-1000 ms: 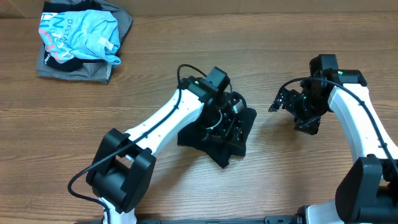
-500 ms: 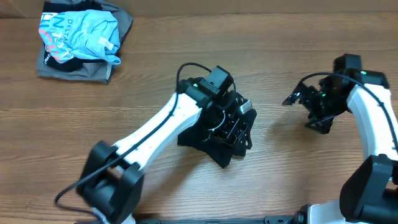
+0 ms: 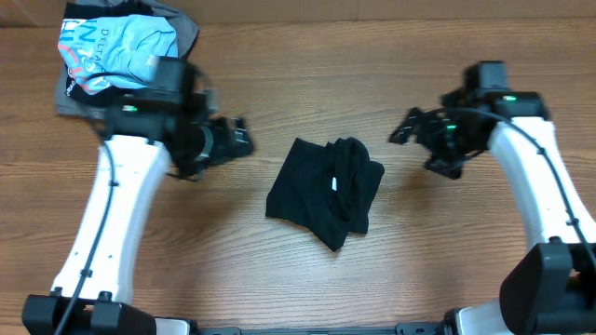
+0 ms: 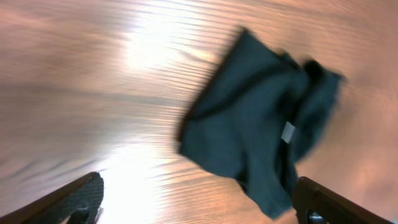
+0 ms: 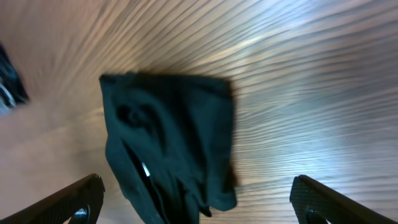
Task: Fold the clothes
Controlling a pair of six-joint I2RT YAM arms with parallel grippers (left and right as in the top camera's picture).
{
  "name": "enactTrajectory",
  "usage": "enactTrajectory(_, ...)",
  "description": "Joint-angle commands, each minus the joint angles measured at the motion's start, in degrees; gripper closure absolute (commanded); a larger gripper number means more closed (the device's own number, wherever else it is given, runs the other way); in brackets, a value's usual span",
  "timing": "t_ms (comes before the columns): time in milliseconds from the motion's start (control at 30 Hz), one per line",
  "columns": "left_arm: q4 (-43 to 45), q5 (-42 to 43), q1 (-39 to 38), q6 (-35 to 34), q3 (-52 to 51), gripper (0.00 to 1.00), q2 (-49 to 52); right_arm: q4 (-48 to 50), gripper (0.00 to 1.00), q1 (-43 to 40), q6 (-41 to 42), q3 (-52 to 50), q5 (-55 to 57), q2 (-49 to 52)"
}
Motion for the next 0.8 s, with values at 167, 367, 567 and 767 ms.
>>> enactTrajectory(167,-5.55,-2.12,7.87,0.26,-0.22,0.00,4.50,3.69,0.00,20.55,11.74,1.66,19.06,-0.22)
enactTrajectory(367,-8.20,-2.10,7.02,1.68,-0.22,0.00,6.14,4.96,0.00,26.73,14.84,1.55,25.14,4.98)
enactTrajectory(567,-8.11,-2.12,5.97,2.34,-0.44,0.00,6.14,5.57,0.12,27.04,15.47,1.55,24.87,9.18)
enactTrajectory(767,-7.50,-2.12,5.97,2.34,-0.48,0.00,6.14,6.51,0.14,27.10,15.78,1.55,24.70,9.51)
